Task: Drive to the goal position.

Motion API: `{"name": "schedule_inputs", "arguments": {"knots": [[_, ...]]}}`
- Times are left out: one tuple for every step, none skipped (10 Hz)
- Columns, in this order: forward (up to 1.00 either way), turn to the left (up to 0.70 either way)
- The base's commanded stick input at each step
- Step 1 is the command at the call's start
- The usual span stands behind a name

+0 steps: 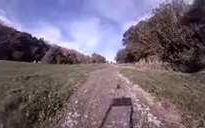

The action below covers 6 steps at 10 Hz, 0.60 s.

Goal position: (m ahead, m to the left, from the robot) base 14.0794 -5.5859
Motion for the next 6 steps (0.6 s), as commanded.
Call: {"name": "schedule_inputs", "arguments": {"knots": [[0.70, -0.14], [0.70, -0.14], [0.70, -0.14], [0.70, -0.14], [0.70, -0.14], [0.70, -0.14]]}}
